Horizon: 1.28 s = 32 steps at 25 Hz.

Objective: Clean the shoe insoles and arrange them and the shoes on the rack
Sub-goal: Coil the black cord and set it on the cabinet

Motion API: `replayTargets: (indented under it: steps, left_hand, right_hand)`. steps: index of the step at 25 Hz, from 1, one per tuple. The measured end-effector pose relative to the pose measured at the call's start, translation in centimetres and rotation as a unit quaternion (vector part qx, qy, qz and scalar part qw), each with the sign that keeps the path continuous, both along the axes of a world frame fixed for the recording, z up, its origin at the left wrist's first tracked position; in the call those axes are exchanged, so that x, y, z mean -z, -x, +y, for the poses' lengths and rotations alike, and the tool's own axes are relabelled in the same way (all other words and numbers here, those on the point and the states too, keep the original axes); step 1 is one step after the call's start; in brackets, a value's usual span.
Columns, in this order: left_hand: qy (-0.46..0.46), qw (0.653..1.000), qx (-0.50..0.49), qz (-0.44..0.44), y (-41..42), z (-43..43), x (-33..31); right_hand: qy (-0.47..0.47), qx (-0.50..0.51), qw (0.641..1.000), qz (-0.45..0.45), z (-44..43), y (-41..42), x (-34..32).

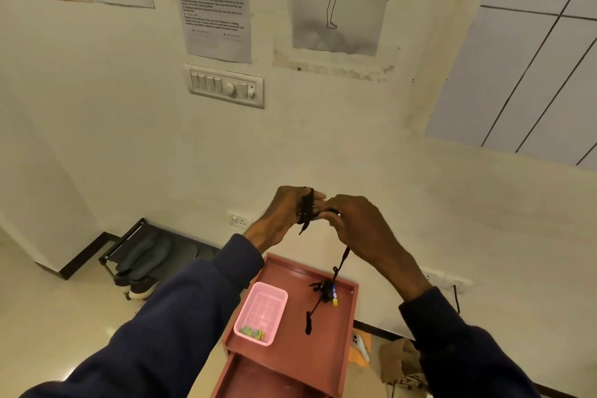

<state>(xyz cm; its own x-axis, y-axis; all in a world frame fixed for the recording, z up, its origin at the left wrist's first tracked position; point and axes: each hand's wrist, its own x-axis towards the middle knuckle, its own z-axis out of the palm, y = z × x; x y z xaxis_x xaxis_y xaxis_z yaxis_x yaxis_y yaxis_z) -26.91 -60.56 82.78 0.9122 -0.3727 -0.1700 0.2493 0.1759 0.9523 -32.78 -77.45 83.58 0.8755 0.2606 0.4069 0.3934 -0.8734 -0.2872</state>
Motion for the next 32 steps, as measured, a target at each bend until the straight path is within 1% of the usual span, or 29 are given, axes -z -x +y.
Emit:
replayTargets:
  steps: [2, 4, 5, 7, 9, 10, 11, 13, 15, 16, 17, 18, 20, 22, 23, 24, 25, 26, 28, 30, 32]
  left_hand:
    - [-0.038, 0.998, 0.034, 0.026, 1.0, -0.3, -0.5]
    - [-0.031, 0.994, 0.079, 0.068, 1.6, -0.4, -0.7]
    - [-0.015, 0.991, 0.097, 0.088, 1.7, -0.5, -0.7]
    - [0.043, 0.984, 0.117, 0.129, 2.0, -0.2, -0.6]
    - [0.139, 0.967, 0.128, 0.169, 2.0, 0.2, -0.6]
    - [0.192, 0.956, 0.128, 0.183, 1.9, 0.4, -0.5]
    - [0.238, 0.945, 0.126, 0.187, 1.7, 0.5, -0.4]
    - [0.301, 0.931, 0.125, 0.165, 1.1, 0.5, -0.2]
    - [0.321, 0.933, 0.117, 0.114, 0.4, 0.3, 0.0]
    - [0.311, 0.941, 0.108, 0.078, 0.0, 0.1, 0.1]
    - [0.283, 0.953, 0.095, 0.041, -0.5, -0.1, 0.2]
    - [0.241, 0.968, 0.074, 0.005, -0.9, -0.2, 0.4]
    - [0.143, 0.988, 0.021, -0.050, -1.3, -0.3, 0.8]
    - [0.054, 0.994, -0.008, -0.098, -1.1, -0.6, 0.9]
    - [0.027, 0.993, -0.011, -0.115, -1.1, -0.6, 1.0]
    - [0.019, 0.993, -0.006, -0.120, -0.9, -0.7, 1.0]
    - [0.025, 0.993, 0.001, -0.113, -0.7, -0.8, 0.9]
    - [0.047, 0.995, 0.005, -0.088, -0.5, -0.8, 0.6]
    - [0.142, 0.990, 0.013, 0.020, -0.5, -0.8, -0.1]
    - [0.263, 0.956, 0.008, 0.133, -0.9, -0.7, -0.8]
    - [0.317, 0.931, -0.023, 0.178, -1.7, -0.5, -1.7]
  right_hand:
    - [0.019, 0.005, 0.999, -0.035, -0.6, -1.3, -1.2]
    - [0.002, -0.001, 0.999, -0.051, -1.0, -2.5, -1.5]
    - [-0.033, -0.009, 0.998, -0.046, -1.1, -2.8, -1.1]
    - [-0.153, -0.020, 0.988, -0.010, -1.3, -3.2, 0.0]
    - [-0.259, -0.021, 0.964, 0.052, -1.4, -2.9, 1.5]
    - [-0.294, -0.021, 0.952, 0.084, -1.3, -2.5, 2.4]
    - [-0.324, -0.023, 0.939, 0.112, -1.1, -2.1, 3.3]
    - [-0.391, -0.028, 0.905, 0.166, -0.2, -0.8, 4.6]
    - [-0.451, -0.036, 0.865, 0.218, 0.8, 0.6, 5.4]
    - [-0.453, -0.039, 0.860, 0.232, 1.2, 1.1, 5.5]
    - [-0.440, -0.039, 0.866, 0.235, 1.4, 1.4, 5.5]
    - [-0.415, -0.037, 0.880, 0.228, 1.4, 1.6, 5.1]
    - [-0.341, -0.016, 0.919, 0.195, 1.1, 1.5, 3.7]
    - [-0.242, 0.002, 0.956, 0.163, 0.5, 1.3, 1.7]
    - [-0.182, 0.011, 0.973, 0.145, 0.3, 1.1, 0.7]
    - [-0.120, 0.023, 0.985, 0.123, 0.1, 0.9, -0.4]
    - [-0.068, 0.035, 0.992, 0.104, 0.0, 0.7, -1.4]
    - [-0.035, 0.042, 0.994, 0.094, -0.2, 0.6, -2.3]
    - [-0.010, 0.030, 0.994, 0.107, -0.1, 0.7, -3.5]
    - [0.026, 0.004, 0.991, 0.132, 0.4, 1.1, -3.3]
    - [0.060, -0.008, 0.988, 0.139, 0.9, 1.7, -2.1]
